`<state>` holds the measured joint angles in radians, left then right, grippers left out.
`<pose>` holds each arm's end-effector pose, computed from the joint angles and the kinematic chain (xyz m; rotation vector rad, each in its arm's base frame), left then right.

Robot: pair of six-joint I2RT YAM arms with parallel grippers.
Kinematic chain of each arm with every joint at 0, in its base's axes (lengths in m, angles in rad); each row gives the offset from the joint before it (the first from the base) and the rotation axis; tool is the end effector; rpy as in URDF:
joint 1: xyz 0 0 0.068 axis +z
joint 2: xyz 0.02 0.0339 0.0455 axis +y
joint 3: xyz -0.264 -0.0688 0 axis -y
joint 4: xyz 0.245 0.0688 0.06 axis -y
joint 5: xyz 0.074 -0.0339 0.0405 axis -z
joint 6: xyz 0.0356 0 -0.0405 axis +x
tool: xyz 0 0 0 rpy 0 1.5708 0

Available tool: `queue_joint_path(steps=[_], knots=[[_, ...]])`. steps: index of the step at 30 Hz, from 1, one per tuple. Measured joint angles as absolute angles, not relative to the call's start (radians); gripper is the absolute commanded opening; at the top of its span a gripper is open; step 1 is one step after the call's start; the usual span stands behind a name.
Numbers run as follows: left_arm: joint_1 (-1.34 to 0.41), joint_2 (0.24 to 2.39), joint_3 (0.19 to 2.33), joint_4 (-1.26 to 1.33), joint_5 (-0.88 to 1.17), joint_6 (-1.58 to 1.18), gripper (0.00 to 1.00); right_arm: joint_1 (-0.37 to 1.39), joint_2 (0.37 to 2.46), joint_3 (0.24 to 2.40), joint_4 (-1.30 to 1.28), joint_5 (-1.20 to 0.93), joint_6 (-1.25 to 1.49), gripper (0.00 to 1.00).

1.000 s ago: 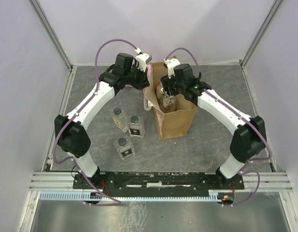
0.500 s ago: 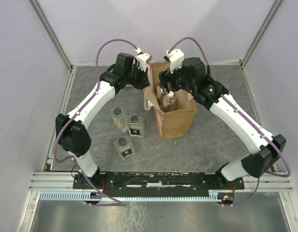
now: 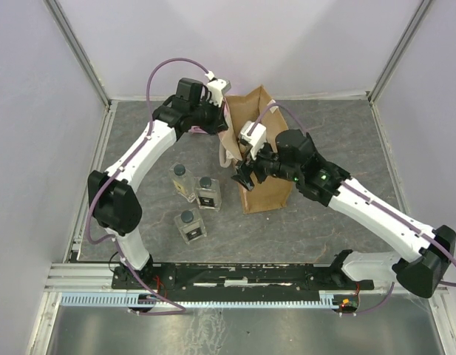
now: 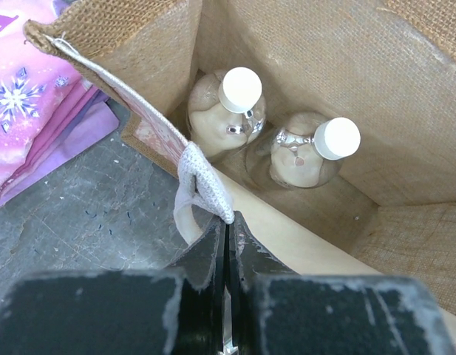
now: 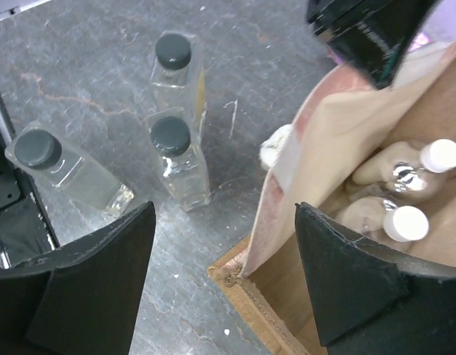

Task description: Place the personal care products into the canvas bag

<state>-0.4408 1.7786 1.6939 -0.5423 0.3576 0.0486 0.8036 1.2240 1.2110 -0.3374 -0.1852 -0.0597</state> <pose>0.3660 -0.1865 0.3479 0.7329 2.0941 -0.6113 0.1885 0.2050 0.3812 -0.9404 1.7358 0.6711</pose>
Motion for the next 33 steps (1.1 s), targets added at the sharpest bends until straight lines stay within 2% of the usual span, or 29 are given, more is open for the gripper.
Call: queue_joint_path(steps=[11,33], knots=[[-0.4,1.799,1.716,-0.553,0.403,0.048,0.03,0.873,1.366,1.219,-0.258,-0.28,-0.129,0.85],[-0.392,1.804,1.72,-0.567,0.424,0.049,0.03,0.904,1.482,1.427,-0.336,-0.307,-0.256,0.87]])
